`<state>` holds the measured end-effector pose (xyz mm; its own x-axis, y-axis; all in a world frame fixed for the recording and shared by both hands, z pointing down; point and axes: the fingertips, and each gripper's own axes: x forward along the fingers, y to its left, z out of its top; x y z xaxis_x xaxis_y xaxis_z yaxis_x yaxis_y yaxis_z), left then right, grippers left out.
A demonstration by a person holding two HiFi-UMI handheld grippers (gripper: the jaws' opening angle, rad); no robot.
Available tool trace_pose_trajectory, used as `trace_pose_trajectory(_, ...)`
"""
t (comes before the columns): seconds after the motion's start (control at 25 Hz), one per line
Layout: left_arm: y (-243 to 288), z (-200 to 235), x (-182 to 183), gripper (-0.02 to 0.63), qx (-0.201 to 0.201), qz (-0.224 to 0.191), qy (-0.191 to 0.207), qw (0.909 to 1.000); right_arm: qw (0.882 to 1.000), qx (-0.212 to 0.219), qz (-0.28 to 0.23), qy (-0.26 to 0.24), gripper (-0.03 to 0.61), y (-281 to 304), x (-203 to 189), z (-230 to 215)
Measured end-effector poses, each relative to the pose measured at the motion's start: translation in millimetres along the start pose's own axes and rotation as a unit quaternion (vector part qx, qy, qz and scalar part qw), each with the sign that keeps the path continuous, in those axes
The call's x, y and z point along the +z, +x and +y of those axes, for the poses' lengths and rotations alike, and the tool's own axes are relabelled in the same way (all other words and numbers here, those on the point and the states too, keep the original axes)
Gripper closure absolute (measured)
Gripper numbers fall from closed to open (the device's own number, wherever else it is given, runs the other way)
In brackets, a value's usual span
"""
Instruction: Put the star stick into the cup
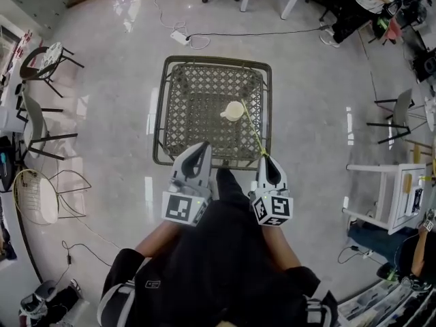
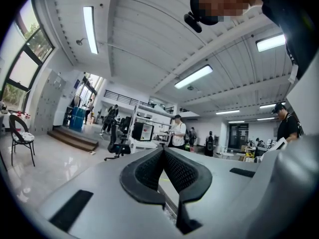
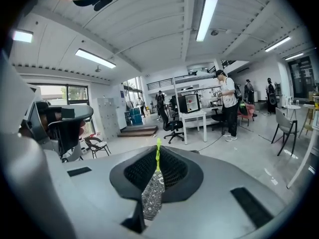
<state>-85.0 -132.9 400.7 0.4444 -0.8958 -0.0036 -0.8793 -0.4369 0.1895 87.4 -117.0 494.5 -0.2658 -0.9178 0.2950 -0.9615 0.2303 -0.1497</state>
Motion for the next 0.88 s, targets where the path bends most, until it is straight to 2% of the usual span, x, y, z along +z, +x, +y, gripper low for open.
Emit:
trace_pose_trajectory(0.2, 37, 15, -11, 0.598, -0.003, 0.019, 0.014, 0.9997, 0.999, -0.004, 0.031, -0.003, 0.558, 47, -15, -19)
trace_pose_trajectory(0.4, 68, 26, -17, 0.598, -0.005, 0.033, 0.011, 0.9994, 0.998, -0.007, 0.065, -0.009, 0.558, 83, -34, -33)
trace_pose_trajectory(0.88, 115, 45, -27, 0.598, -0.001, 0.051, 0.007, 0.9987, 0.990, 0.005, 0.141, -0.012, 0.558, 128, -78, -53)
